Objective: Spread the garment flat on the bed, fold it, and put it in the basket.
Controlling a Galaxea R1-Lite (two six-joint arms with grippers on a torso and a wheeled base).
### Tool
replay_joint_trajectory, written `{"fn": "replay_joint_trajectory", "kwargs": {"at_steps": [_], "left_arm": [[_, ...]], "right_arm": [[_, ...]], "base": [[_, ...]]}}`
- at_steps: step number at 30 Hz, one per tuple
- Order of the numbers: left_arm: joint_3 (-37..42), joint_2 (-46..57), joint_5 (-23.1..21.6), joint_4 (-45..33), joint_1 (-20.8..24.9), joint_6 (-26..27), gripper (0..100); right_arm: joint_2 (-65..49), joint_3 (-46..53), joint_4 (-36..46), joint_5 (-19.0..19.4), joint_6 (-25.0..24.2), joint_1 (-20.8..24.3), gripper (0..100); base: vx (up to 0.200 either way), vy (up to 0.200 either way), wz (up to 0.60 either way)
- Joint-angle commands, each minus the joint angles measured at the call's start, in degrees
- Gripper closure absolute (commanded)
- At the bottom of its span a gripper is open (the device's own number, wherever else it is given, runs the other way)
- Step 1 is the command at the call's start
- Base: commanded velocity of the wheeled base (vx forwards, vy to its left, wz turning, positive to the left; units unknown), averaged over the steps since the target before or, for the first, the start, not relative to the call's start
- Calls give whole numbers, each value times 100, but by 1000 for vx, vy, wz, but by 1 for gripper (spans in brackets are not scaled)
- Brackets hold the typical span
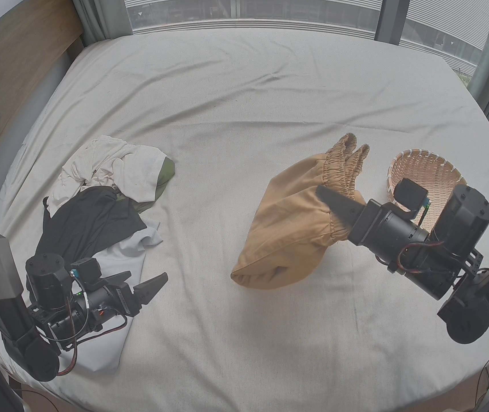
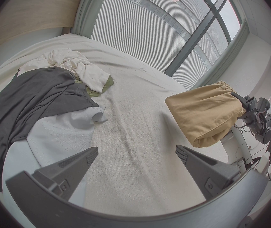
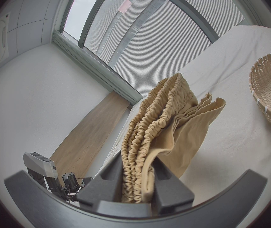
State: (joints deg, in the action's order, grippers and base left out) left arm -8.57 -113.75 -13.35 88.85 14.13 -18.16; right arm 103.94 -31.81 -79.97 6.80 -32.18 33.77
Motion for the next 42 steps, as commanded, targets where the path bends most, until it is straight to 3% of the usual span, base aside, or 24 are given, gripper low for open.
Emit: {"fn": "replay_joint_trajectory", "kwargs": {"at_steps": [1, 6, 13, 27, 42], "left_arm": [[-22, -7, -1, 1, 2, -3, 0], [-13, 11, -10, 10, 2, -12, 0], [4, 11, -10, 10, -15, -29, 0], [31, -24, -27, 10, 29, -56, 0], [13, 160, -36, 10, 116, -249, 0]], "right_arm": [[-128, -458, 289, -12, 248, -222, 100], [-313, -757, 808, -3, 397, -512, 100], [-453, -1372, 1186, -21, 467, -1250, 100], [-427, -1733, 1194, -250, 757, -2999, 100], [144, -1460, 1045, 49, 1197, -4045, 100]], "base": [[0, 0, 0], [0, 0, 0], [0, 0, 0], [0, 0, 0], [0, 0, 0]]}}
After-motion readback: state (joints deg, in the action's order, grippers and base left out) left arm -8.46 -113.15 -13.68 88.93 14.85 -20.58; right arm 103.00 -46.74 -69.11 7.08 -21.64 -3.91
